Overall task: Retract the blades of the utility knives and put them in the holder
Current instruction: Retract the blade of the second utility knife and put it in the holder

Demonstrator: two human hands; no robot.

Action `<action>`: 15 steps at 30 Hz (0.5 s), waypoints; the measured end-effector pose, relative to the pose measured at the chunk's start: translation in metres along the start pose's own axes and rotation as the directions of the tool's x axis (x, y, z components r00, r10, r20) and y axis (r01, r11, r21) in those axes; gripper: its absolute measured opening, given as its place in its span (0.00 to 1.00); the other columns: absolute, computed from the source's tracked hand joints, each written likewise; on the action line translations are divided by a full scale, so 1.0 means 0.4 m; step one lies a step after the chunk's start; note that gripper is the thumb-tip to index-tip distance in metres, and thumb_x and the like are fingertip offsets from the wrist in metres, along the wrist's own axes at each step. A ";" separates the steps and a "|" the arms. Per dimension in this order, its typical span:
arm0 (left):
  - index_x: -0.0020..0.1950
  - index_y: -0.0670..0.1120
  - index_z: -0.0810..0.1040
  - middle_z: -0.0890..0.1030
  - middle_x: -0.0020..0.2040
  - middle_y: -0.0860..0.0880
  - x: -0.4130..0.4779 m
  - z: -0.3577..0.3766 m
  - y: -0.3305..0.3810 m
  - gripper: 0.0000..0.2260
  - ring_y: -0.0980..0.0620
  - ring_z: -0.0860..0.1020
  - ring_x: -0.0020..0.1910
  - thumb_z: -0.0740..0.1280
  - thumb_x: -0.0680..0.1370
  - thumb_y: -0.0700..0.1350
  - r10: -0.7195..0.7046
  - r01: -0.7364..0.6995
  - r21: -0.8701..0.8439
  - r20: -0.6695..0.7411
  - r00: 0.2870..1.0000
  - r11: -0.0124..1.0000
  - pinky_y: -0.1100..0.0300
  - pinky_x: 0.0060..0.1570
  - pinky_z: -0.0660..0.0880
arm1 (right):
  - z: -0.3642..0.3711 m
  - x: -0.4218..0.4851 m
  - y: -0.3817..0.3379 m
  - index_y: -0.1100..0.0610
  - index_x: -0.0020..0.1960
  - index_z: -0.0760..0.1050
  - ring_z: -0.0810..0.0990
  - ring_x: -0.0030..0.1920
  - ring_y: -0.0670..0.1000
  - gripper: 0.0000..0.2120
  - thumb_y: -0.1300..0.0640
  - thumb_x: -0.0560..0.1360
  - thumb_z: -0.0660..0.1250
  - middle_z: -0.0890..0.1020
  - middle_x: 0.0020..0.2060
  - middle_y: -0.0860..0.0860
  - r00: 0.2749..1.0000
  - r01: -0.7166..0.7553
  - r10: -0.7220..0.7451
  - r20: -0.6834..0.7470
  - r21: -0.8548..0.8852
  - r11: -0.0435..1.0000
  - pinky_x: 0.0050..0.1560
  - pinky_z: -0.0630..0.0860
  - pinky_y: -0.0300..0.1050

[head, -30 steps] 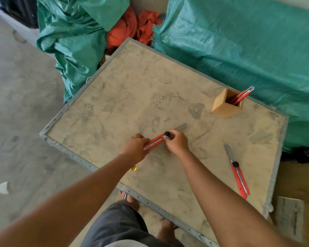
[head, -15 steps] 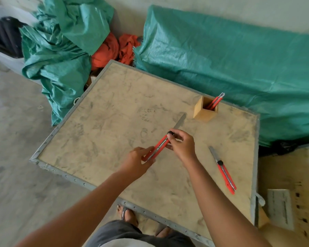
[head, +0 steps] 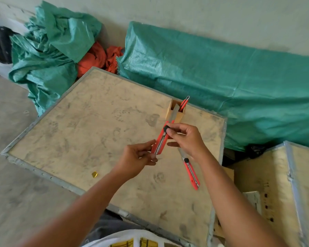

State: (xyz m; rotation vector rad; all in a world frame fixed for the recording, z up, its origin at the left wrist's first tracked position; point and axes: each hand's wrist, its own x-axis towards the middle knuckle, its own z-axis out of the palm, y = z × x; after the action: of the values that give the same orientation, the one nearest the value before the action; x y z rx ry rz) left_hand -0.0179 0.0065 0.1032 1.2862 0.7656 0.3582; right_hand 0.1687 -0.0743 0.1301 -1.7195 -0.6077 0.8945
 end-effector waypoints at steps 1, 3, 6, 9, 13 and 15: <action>0.65 0.43 0.77 0.85 0.43 0.48 -0.002 0.011 0.002 0.22 0.52 0.84 0.35 0.66 0.75 0.25 0.005 -0.005 -0.015 -0.003 1.000 1.000 0.55 0.44 0.84 | -0.005 -0.017 -0.001 0.60 0.60 0.84 0.89 0.48 0.53 0.12 0.64 0.77 0.73 0.87 0.54 0.58 1.000 0.007 -0.006 0.031 -0.030 1.000 0.45 0.87 0.52; 0.64 0.43 0.78 0.86 0.42 0.49 -0.003 0.028 0.009 0.22 0.51 0.84 0.36 0.66 0.75 0.24 0.017 -0.017 -0.020 0.013 1.000 1.000 0.54 0.45 0.84 | -0.014 -0.041 0.000 0.58 0.60 0.85 0.89 0.49 0.54 0.12 0.62 0.77 0.73 0.88 0.52 0.55 0.998 0.031 -0.024 0.065 -0.102 0.994 0.45 0.87 0.53; 0.64 0.43 0.79 0.87 0.44 0.47 0.004 0.032 0.022 0.21 0.49 0.84 0.37 0.67 0.75 0.26 0.018 -0.017 -0.011 0.042 0.999 1.000 0.52 0.46 0.84 | -0.023 -0.060 0.006 0.56 0.57 0.86 0.87 0.49 0.54 0.11 0.60 0.75 0.75 0.88 0.51 0.52 0.994 0.080 -0.061 0.095 -0.212 0.974 0.45 0.86 0.48; 0.64 0.44 0.80 0.87 0.47 0.44 0.016 0.031 0.035 0.20 0.47 0.84 0.39 0.69 0.75 0.28 0.031 -0.034 0.033 0.088 0.996 0.999 0.50 0.47 0.84 | -0.027 -0.076 0.007 0.55 0.57 0.86 0.86 0.49 0.47 0.11 0.58 0.75 0.76 0.87 0.53 0.49 0.986 0.163 -0.138 0.099 -0.324 0.932 0.50 0.82 0.36; 0.65 0.42 0.79 0.87 0.50 0.41 0.020 0.042 0.054 0.21 0.46 0.86 0.41 0.69 0.75 0.28 0.043 -0.047 0.034 0.099 0.994 0.998 0.52 0.46 0.84 | -0.033 -0.087 -0.005 0.51 0.59 0.86 0.85 0.50 0.46 0.11 0.57 0.76 0.75 0.86 0.54 0.48 0.980 0.199 -0.192 0.055 -0.330 0.923 0.54 0.82 0.36; 0.65 0.42 0.79 0.87 0.50 0.40 0.022 0.049 0.062 0.21 0.46 0.86 0.42 0.70 0.74 0.28 0.052 -0.056 0.041 0.105 0.993 0.998 0.55 0.45 0.84 | -0.030 -0.092 -0.007 0.50 0.57 0.86 0.86 0.49 0.46 0.10 0.56 0.76 0.75 0.86 0.53 0.46 0.975 0.217 -0.223 0.020 -0.334 0.917 0.54 0.83 0.40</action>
State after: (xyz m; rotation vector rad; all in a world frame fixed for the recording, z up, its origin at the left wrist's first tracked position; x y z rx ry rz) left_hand 0.0059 0.0048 0.1256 1.3582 0.6548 0.3167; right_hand 0.1570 -0.1081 0.1447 -1.9101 -0.9651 0.6405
